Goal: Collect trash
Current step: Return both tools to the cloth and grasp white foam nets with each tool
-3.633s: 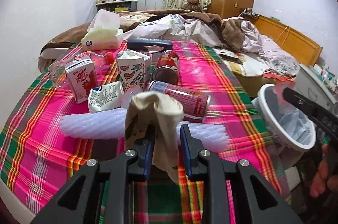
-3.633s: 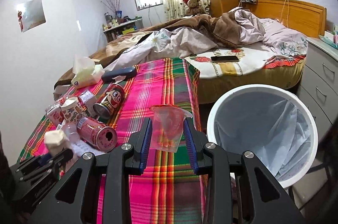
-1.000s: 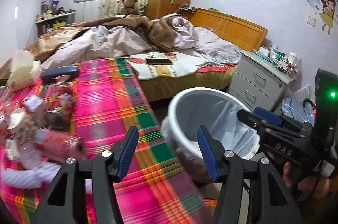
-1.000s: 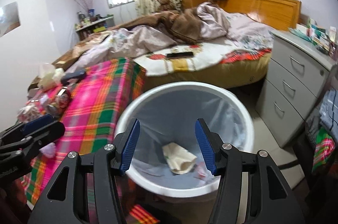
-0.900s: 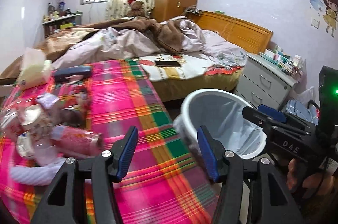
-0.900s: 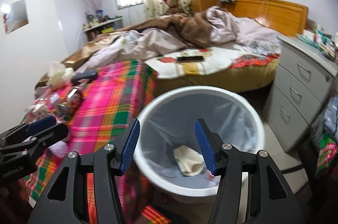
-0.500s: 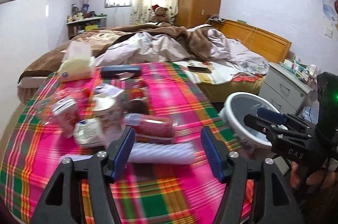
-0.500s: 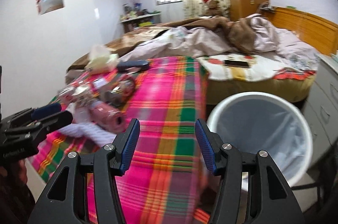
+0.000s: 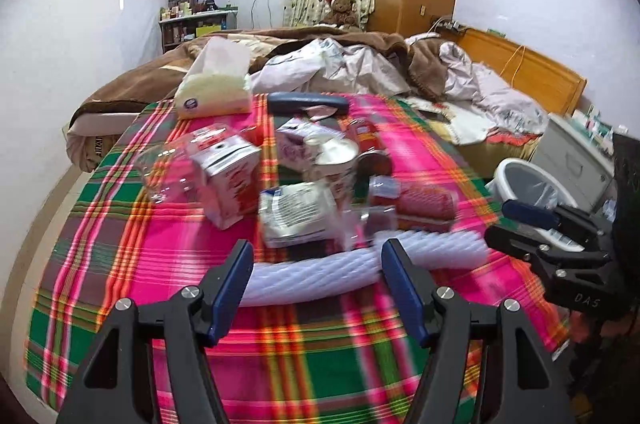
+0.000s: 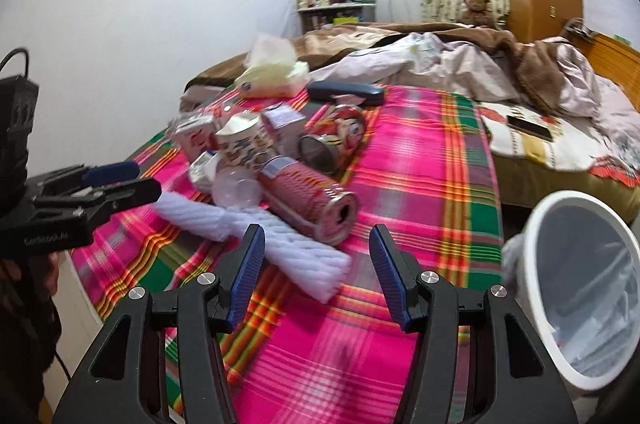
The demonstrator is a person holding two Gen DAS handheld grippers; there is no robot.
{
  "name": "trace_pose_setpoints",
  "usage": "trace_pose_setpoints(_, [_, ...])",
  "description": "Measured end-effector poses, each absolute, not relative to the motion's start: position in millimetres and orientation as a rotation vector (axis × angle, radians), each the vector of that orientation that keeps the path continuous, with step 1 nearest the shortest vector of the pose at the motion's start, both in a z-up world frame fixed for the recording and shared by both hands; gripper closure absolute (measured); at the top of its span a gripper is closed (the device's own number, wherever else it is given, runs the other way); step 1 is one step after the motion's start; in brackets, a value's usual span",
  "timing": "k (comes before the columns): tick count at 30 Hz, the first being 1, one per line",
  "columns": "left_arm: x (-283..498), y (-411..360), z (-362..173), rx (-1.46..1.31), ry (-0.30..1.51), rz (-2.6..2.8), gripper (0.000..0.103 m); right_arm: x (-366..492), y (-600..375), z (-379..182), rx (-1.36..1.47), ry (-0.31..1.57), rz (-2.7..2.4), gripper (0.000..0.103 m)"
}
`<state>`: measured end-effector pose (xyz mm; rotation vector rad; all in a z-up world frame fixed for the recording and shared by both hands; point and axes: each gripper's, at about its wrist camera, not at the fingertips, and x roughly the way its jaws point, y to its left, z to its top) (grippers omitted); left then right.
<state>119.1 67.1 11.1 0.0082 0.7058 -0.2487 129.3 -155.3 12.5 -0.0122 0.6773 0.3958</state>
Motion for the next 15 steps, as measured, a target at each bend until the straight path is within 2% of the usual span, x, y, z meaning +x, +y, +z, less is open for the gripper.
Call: trace_pose_setpoints(15, [151,65,-17,0.210,0.820,-0.394,0.034,148,-121,-6,-0.201,0.802,0.482,0.047])
